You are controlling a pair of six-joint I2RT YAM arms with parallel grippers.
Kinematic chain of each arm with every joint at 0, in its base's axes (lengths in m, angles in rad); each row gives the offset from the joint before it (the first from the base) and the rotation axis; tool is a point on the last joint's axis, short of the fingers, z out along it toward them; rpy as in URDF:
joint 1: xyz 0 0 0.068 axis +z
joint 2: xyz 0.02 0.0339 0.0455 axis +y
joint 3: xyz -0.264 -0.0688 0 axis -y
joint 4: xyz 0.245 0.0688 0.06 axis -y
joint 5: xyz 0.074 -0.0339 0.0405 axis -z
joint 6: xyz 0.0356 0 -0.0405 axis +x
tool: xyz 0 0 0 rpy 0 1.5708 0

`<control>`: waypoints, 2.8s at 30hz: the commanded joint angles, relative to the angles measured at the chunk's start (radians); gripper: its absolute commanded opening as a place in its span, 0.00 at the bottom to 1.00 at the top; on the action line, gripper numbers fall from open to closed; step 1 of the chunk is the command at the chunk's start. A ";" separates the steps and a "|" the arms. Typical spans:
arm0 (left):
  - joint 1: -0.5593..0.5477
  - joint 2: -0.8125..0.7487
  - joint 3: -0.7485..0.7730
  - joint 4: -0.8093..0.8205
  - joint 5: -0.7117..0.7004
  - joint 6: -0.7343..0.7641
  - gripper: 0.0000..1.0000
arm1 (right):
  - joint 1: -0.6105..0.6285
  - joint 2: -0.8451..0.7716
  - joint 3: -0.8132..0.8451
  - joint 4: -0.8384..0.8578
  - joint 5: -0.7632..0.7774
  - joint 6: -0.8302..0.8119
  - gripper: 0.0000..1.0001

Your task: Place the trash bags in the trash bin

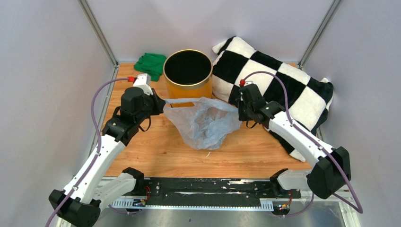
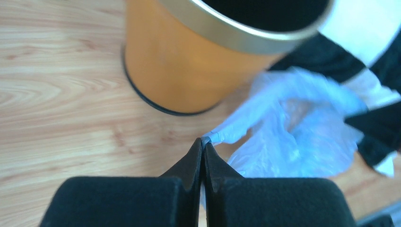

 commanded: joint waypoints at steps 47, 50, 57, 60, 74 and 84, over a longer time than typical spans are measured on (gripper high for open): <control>0.052 0.117 -0.406 0.052 -0.256 -0.280 0.00 | 0.264 0.003 -0.432 0.531 -0.452 0.335 0.53; 0.052 0.106 -0.397 0.035 -0.251 -0.277 0.00 | 0.271 0.053 -0.436 0.551 -0.440 0.353 0.51; 0.052 0.015 -0.374 0.000 -0.152 -0.255 0.00 | 0.295 0.067 -0.436 0.555 -0.362 0.420 0.22; 0.052 -0.057 -0.339 -0.054 -0.072 -0.229 0.00 | 0.299 -0.008 -0.394 0.404 -0.273 0.430 0.00; 0.013 -0.053 0.462 -0.099 0.230 -0.167 0.00 | 0.314 -0.266 0.722 -0.392 0.259 0.079 0.00; -0.160 -0.151 -0.011 -0.105 0.133 -0.215 0.00 | 0.321 -0.304 -0.029 -0.237 -0.047 0.372 0.00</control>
